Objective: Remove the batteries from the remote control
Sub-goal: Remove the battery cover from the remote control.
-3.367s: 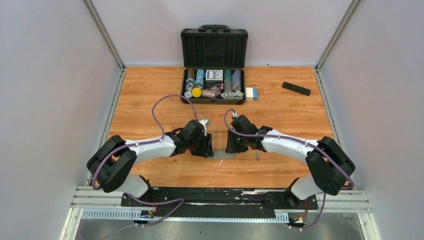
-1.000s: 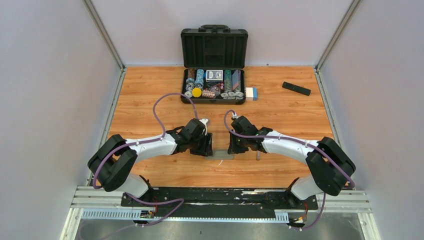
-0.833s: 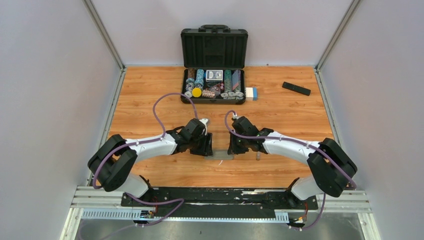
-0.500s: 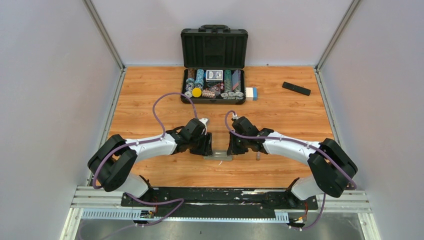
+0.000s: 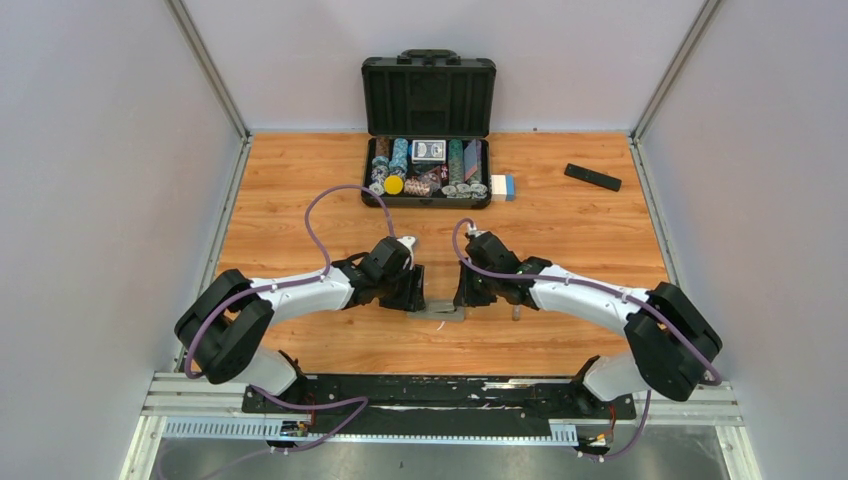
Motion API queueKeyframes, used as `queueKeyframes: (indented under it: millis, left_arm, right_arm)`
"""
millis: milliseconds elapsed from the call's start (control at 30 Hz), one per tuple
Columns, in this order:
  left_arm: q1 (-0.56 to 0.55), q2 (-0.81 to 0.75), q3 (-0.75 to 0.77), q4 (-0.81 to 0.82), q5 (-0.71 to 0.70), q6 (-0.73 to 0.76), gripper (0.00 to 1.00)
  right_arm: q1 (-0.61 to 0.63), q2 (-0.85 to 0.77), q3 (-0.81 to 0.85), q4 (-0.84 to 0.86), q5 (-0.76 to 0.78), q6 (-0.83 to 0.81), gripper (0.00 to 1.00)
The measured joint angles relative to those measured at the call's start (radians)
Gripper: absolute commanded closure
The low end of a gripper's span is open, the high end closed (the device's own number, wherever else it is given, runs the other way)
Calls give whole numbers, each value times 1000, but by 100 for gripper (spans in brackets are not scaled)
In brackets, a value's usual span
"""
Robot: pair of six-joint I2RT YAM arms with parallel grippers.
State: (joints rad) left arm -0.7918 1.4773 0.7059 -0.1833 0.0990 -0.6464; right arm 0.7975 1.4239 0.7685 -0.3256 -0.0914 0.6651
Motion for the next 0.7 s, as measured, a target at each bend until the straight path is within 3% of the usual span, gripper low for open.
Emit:
queueKeyframes:
  millis: [400, 700]
  left_arm:
    - [-1, -13, 0, -8, -4, 0, 33]
    - [-1, -28, -2, -9, -4, 2, 28]
  right_arm:
    - [-12, -40, 0, 2, 23, -1, 100]
    - [-87, -98, -3, 7, -18, 0, 100]
